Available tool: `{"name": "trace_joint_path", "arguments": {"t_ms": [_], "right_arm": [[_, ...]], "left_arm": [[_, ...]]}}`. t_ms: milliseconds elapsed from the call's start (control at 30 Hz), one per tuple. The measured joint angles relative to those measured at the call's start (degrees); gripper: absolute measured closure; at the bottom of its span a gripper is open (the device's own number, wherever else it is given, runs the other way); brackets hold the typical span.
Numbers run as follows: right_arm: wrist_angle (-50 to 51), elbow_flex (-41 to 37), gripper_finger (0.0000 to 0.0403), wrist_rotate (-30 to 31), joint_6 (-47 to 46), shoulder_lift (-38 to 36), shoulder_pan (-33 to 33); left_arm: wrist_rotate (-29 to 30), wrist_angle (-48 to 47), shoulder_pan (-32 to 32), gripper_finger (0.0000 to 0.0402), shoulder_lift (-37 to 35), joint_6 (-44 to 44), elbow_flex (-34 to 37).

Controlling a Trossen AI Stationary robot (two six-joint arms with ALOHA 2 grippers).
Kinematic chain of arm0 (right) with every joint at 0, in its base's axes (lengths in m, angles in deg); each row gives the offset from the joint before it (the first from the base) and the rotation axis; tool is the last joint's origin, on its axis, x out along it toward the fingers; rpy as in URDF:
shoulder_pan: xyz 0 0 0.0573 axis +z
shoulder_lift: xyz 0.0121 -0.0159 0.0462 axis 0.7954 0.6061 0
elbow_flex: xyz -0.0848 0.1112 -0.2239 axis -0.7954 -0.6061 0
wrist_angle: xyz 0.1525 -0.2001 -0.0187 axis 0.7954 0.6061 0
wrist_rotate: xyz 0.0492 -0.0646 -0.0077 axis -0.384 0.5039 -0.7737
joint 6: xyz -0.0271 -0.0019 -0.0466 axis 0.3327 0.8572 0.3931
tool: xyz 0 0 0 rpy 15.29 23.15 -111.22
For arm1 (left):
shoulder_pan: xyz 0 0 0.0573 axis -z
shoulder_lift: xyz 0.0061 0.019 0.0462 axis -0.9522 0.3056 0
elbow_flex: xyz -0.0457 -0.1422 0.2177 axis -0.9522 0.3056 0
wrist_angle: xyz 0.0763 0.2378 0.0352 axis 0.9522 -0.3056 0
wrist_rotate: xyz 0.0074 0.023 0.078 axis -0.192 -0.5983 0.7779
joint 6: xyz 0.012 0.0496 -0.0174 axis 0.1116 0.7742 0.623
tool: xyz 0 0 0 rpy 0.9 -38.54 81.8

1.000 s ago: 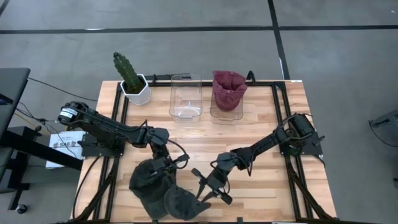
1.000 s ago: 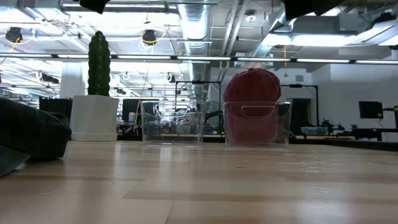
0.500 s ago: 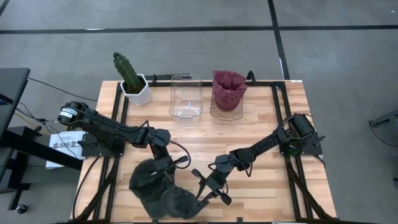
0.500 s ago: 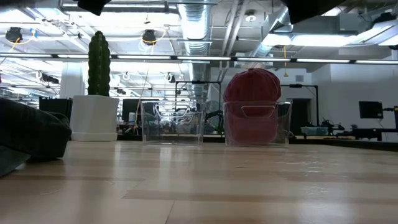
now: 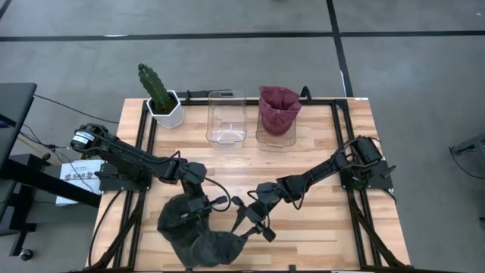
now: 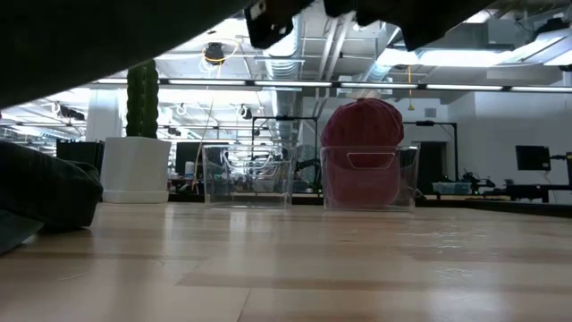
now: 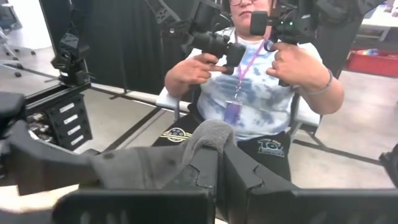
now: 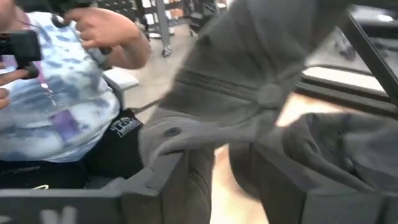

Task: Pick & Place hat
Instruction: Put the right black head cap into the left transparent bin

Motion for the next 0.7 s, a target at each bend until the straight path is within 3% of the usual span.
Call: {"name": "trace_joint_path", "arguments": {"t_ms": [267, 700], "right_arm": [[2.98, -0.01, 0.0177, 5.28, -0.12, 0.00, -1.98], [4.72, -0.02, 0.0180, 5.09, -1.70, 0.00, -7.25]], "left_arm": [[0.01, 0.00, 2.15, 0.0393, 0.00, -0.32, 0.00], [0.42, 0.02, 5.77, 0.0394, 0.00, -1.83, 0.00]]}}
